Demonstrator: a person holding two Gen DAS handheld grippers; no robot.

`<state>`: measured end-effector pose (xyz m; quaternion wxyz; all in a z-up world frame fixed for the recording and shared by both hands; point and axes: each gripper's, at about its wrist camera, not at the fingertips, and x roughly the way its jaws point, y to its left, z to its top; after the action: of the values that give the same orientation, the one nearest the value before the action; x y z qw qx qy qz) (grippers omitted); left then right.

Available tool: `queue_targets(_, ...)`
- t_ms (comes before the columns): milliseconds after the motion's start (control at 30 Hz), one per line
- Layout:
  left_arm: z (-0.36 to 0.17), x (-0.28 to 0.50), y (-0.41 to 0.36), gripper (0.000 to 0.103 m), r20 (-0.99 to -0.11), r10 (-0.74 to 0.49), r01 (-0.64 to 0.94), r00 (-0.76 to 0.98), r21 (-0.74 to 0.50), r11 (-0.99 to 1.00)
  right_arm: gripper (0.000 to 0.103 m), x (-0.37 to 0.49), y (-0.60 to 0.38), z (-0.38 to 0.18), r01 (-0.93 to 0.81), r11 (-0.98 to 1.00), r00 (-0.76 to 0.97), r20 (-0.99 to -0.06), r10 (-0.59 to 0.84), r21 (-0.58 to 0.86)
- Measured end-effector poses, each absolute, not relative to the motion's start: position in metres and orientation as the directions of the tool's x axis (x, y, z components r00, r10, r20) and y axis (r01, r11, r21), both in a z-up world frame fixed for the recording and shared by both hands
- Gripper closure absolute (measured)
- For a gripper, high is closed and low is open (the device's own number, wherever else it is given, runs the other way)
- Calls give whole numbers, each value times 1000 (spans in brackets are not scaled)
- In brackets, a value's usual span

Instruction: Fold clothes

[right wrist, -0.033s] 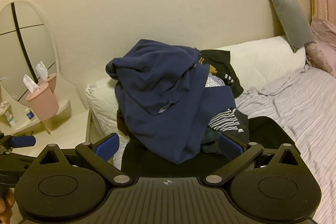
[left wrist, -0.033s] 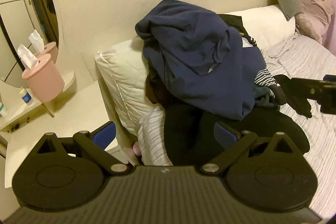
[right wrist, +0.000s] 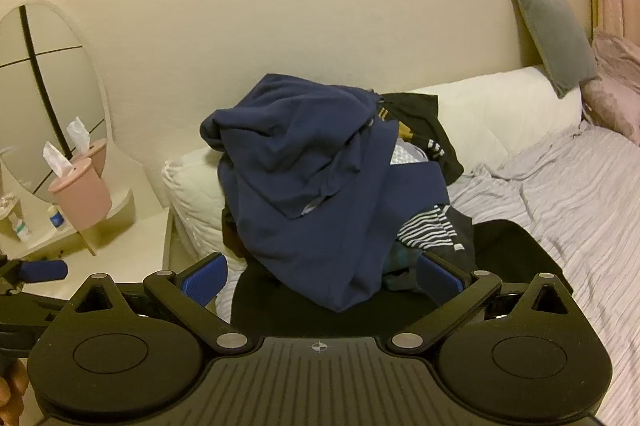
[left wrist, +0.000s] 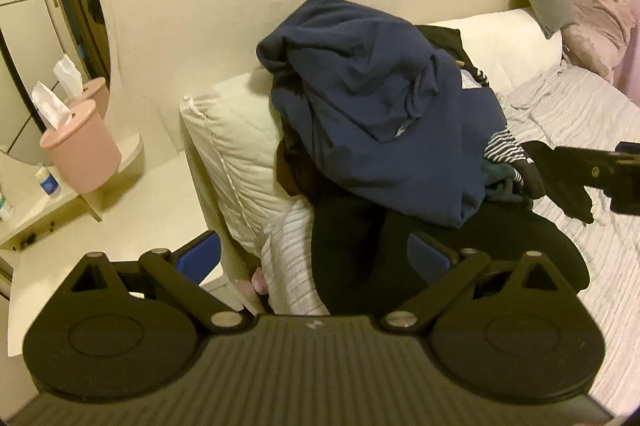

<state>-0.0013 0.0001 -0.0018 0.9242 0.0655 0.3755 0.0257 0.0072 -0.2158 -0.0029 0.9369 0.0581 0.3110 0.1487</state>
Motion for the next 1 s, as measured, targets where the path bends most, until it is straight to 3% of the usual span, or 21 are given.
queue_targets(1000, -14, 6, 0, 5, -717, 69, 43, 693, 137, 990, 0, 20, -212, -15, -243, 946, 748, -580, 324, 214)
